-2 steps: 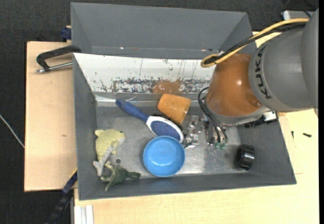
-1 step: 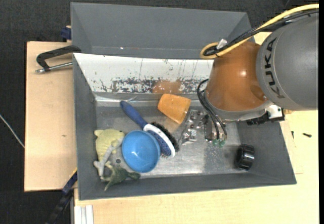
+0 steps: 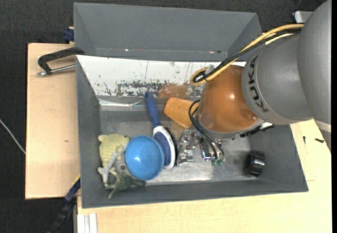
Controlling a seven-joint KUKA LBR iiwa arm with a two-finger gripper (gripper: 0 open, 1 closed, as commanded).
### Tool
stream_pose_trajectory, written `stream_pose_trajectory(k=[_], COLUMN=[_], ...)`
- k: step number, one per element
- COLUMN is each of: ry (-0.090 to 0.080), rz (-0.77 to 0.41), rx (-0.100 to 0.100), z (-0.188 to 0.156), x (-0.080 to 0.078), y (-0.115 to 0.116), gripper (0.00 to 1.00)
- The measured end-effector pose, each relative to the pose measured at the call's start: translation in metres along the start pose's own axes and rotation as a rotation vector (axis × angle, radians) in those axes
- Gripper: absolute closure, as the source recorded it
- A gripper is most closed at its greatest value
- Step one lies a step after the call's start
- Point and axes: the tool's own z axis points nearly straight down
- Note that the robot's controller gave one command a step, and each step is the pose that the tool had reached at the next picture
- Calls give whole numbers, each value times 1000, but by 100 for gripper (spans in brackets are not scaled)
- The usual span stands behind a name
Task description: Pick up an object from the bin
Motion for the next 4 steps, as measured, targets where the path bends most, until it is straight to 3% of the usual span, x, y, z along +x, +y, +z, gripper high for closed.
stream_pose_trajectory(k=[1,2,3,4], ry=[-6,-7,-15,-10], rz=[76,399,108,107], rx=[-2,-4,-3,-2], z=[-42,-62,-145,-143], x=[-12,-7,-34,-32], y=[36,67,50,50], gripper=[100,100,100,0])
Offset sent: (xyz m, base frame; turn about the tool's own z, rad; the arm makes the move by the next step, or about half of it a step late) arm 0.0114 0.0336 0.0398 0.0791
